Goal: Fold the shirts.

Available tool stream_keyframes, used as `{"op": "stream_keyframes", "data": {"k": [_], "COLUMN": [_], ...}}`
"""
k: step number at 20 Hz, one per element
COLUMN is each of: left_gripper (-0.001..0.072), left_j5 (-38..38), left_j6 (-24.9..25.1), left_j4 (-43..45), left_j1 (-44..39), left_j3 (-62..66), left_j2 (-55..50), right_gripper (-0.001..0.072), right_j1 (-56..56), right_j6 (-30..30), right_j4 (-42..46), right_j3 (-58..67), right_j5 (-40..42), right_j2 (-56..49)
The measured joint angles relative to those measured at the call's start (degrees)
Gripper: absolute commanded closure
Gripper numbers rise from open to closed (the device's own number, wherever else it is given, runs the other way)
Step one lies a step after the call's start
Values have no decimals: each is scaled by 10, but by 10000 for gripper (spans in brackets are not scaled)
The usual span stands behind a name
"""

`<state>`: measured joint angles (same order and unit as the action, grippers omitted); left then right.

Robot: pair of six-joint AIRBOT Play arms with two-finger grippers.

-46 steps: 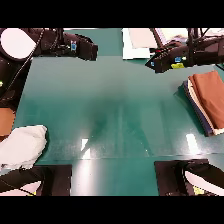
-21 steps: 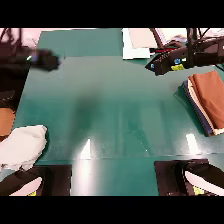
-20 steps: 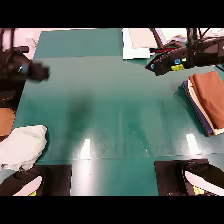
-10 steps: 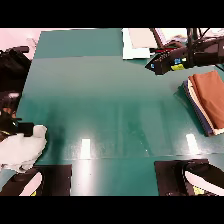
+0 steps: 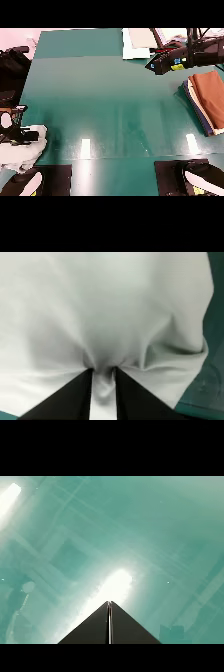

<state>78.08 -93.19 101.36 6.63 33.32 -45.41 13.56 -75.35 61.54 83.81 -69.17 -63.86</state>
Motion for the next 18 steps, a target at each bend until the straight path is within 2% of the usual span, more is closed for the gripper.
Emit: {"op": "stream_keyframes", "data": {"k": [1, 5, 9, 14, 18], "left_gripper": [681, 686, 687, 689, 688], "left_j5": [-5, -24, -23, -58, -109], "left_j6": [-2, -9, -10, -10, -1], "left_j4": [0, 0, 2, 3, 4], "left_j1": [0, 0, -32, -165, -295], "left_j3": [-1, 15, 155, 427, 568], "left_j2": [0, 1, 10, 13, -23], "right_gripper": [691, 692, 692, 693, 693], "right_j1": [0, 0, 0, -3, -42], "right_j6": [0, 0, 0, -11, -37], "right_j4": [0, 0, 0, -2, -1], "right_j3": [0, 0, 1, 2, 26], "right_j5": [0, 0, 21, 105, 130], "right_j2": [0, 0, 16, 66, 88]}}
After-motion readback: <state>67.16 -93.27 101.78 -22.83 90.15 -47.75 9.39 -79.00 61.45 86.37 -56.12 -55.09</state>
